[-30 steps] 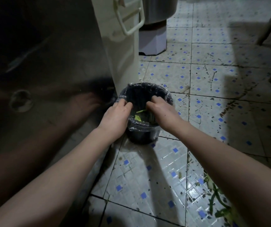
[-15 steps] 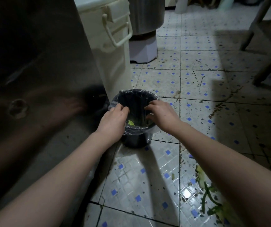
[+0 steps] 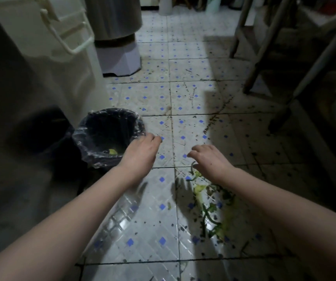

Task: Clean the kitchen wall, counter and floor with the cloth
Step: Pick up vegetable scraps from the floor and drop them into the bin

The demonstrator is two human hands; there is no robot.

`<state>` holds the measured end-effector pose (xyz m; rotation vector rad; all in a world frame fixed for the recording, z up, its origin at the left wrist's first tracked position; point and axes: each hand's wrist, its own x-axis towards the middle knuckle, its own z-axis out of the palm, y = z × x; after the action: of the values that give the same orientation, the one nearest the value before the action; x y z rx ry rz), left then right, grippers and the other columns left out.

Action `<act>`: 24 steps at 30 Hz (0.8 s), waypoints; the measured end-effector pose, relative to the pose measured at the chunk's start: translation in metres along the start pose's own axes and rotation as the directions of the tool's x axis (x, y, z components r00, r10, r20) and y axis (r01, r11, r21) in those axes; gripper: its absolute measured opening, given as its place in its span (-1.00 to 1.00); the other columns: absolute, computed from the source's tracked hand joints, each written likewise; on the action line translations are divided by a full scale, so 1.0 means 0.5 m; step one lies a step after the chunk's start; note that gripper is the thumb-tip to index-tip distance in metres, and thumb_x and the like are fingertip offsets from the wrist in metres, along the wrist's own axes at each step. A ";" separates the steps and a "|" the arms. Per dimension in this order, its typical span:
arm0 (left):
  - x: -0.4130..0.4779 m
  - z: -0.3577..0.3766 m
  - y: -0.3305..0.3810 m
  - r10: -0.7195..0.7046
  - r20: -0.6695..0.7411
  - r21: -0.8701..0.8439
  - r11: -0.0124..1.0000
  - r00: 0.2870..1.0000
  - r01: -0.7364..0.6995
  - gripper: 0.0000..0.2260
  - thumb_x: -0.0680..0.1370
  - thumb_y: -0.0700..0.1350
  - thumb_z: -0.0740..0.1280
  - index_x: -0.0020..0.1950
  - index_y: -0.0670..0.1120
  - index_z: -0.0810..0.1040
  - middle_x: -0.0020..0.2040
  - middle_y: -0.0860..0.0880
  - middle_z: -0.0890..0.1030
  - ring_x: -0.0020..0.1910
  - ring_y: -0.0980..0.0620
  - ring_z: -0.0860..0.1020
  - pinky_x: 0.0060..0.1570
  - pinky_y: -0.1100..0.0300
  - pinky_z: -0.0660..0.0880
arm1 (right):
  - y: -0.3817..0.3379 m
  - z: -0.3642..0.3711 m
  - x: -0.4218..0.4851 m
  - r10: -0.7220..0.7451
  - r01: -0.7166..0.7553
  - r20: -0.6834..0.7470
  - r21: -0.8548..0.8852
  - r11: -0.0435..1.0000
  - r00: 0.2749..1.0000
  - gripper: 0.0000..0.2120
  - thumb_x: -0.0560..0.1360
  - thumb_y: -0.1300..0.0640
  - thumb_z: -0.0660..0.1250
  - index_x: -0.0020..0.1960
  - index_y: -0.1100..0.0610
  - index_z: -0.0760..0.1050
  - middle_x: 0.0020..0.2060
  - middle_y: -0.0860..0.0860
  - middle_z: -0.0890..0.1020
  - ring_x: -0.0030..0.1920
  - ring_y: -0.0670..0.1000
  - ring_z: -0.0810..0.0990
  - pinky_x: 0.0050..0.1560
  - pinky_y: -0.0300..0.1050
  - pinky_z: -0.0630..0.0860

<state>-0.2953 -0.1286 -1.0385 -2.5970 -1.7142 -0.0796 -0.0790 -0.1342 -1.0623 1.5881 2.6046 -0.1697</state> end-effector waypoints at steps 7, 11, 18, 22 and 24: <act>-0.005 0.078 0.051 0.097 0.068 0.001 0.995 0.993 -0.097 -0.59 0.48 -0.34 0.22 0.30 -0.08 0.35 0.21 -0.07 0.44 0.12 -0.11 0.46 0.04 0.05 0.38 | 0.048 0.049 -0.073 0.048 -0.047 0.065 -0.015 0.999 0.997 -0.67 0.53 0.21 0.24 0.29 0.06 0.40 0.20 0.05 0.48 0.21 0.10 0.43 0.26 0.00 0.35; -0.034 0.131 0.063 0.123 0.141 0.029 0.991 0.982 -0.128 -0.54 0.46 -0.33 0.25 0.33 -0.07 0.31 0.27 -0.06 0.41 0.19 -0.09 0.43 0.08 0.07 0.33 | 0.065 0.092 -0.100 0.047 -0.047 0.112 -0.006 0.999 0.993 -0.66 0.53 0.22 0.22 0.29 0.04 0.40 0.24 0.02 0.48 0.26 0.04 0.42 0.32 -0.04 0.31; -0.082 0.231 0.063 0.111 0.310 0.070 0.988 0.944 -0.139 -0.61 0.52 -0.29 0.23 0.31 -0.07 0.29 0.26 -0.08 0.39 0.18 -0.11 0.43 0.08 0.06 0.33 | 0.083 0.155 -0.109 0.083 -0.084 0.234 -0.006 0.996 0.969 -0.59 0.53 0.23 0.24 0.36 0.03 0.36 0.33 -0.01 0.42 0.32 0.00 0.37 0.40 -0.06 0.25; -0.098 0.273 0.073 0.125 0.369 0.047 0.987 0.921 -0.152 -0.67 0.55 -0.21 0.26 0.29 -0.05 0.30 0.23 -0.06 0.41 0.15 -0.08 0.44 0.07 0.08 0.34 | 0.083 0.180 -0.095 0.059 -0.058 0.259 -0.014 0.998 0.964 -0.58 0.53 0.25 0.25 0.36 0.04 0.34 0.34 0.02 0.40 0.35 0.02 0.34 0.42 -0.03 0.22; -0.103 0.289 0.079 0.134 0.392 0.040 0.986 0.910 -0.162 -0.64 0.53 -0.21 0.30 0.28 -0.04 0.30 0.22 -0.04 0.41 0.15 -0.07 0.44 0.06 0.10 0.34 | 0.079 0.189 -0.085 0.053 -0.056 0.265 0.006 0.998 0.963 -0.56 0.51 0.27 0.25 0.36 0.04 0.34 0.34 0.03 0.40 0.36 0.04 0.34 0.43 -0.02 0.22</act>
<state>-0.2754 -0.1840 -1.1857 -2.8194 -1.5669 0.5259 -0.0227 -0.1668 -1.1524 1.5206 2.3595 -0.3688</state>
